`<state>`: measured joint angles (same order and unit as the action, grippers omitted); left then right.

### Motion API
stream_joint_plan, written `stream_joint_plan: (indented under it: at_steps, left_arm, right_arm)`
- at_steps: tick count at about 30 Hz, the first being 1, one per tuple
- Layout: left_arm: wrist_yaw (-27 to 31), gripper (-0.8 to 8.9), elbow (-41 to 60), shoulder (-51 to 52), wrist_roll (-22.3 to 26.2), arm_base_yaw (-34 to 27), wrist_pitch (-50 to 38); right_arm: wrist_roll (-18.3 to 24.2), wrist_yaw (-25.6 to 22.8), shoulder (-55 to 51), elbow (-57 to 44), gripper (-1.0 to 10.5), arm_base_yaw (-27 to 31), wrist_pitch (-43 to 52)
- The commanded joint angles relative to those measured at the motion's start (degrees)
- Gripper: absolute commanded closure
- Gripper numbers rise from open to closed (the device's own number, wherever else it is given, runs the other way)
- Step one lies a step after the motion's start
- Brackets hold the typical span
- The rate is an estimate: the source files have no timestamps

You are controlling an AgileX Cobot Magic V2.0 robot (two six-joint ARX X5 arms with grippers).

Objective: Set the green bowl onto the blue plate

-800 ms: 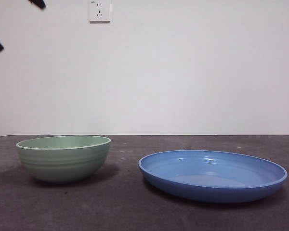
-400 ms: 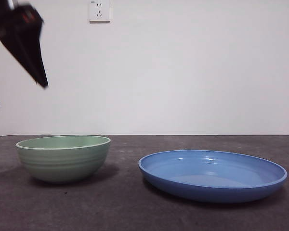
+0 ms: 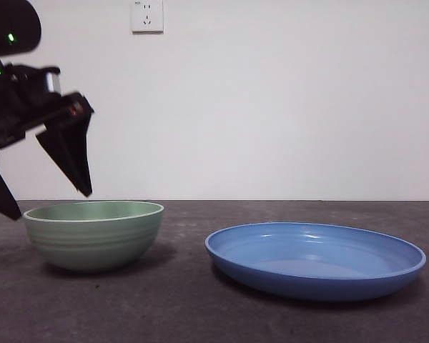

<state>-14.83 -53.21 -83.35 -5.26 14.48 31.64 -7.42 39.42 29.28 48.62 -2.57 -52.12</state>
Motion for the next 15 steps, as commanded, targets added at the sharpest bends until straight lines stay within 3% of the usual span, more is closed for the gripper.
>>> stream_joint_plan:
  at_steps: [1,7,15]
  left_arm:
    - [0.26,2.0,-1.11,-2.29,-0.24,0.04,-0.96]
    - [0.26,3.11,-1.11,-4.87,-0.57,0.04,-1.05]
    - [0.26,7.1,-1.11,-5.62,-1.9,0.04,-1.01]
  right_arm:
    - [0.57,0.22,0.17,1.09,4.0,-0.11,0.2]
    - [0.59,0.22,0.17,1.11,4.0,-0.11,0.2]
    - [0.59,0.2,0.17,1.11,4.0,-0.11,0.22]
